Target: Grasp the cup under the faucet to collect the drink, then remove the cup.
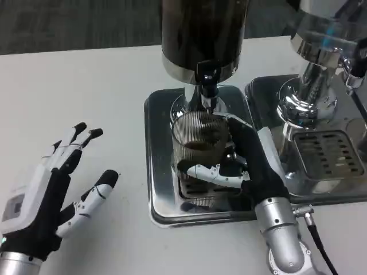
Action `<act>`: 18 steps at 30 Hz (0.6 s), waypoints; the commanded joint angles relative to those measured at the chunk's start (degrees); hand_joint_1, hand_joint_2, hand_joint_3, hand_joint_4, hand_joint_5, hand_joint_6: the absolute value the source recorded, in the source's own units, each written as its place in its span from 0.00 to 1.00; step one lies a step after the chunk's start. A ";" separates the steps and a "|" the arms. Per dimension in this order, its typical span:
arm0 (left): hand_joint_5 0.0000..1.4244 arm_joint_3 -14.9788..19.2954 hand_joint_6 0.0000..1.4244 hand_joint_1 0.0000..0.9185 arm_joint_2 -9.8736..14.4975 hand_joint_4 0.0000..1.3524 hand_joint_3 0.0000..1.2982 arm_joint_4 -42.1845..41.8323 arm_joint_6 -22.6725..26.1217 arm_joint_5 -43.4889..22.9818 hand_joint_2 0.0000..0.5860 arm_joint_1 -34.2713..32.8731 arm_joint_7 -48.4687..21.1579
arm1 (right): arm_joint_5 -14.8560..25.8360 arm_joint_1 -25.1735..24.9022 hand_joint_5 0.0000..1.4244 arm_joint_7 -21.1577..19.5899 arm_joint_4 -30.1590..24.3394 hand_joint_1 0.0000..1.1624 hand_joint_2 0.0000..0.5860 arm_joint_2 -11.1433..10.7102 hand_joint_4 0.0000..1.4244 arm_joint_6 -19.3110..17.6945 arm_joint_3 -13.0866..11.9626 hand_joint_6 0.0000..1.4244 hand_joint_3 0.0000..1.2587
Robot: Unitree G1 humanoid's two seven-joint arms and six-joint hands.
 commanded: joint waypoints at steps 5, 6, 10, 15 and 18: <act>0.12 -0.15 0.05 0.00 0.04 0.00 0.15 0.73 0.23 -1.07 0.43 -0.46 -0.33 | -2.25 1.08 0.44 -2.64 -1.32 0.91 0.24 -0.53 0.38 -1.26 0.67 0.60 0.45; 0.12 -0.21 0.05 0.00 0.02 0.00 0.15 0.79 0.22 -1.17 0.43 -0.46 -0.38 | -2.47 1.36 0.45 -3.03 -1.71 0.91 0.24 -0.49 0.39 -1.46 0.73 0.60 0.45; 0.12 -0.38 0.05 0.00 0.01 0.00 0.15 1.23 -0.04 -1.41 0.43 -0.60 -0.38 | -3.05 1.98 0.45 -3.93 -3.22 0.91 0.24 -0.78 0.39 -1.69 0.90 0.62 0.46; 0.12 -0.90 0.05 0.00 -0.10 0.00 0.15 2.00 -0.35 -1.30 0.43 -1.44 -0.30 | -4.23 3.58 0.46 -4.08 -7.02 0.91 0.24 -1.57 0.39 -1.18 0.74 0.63 0.46; 0.12 -1.40 0.05 0.00 -0.33 0.00 0.15 2.55 -0.55 -1.41 0.43 -2.14 -0.54 | -4.24 4.79 0.46 -3.55 -9.64 0.91 0.24 -2.10 0.39 -0.63 0.38 0.63 0.46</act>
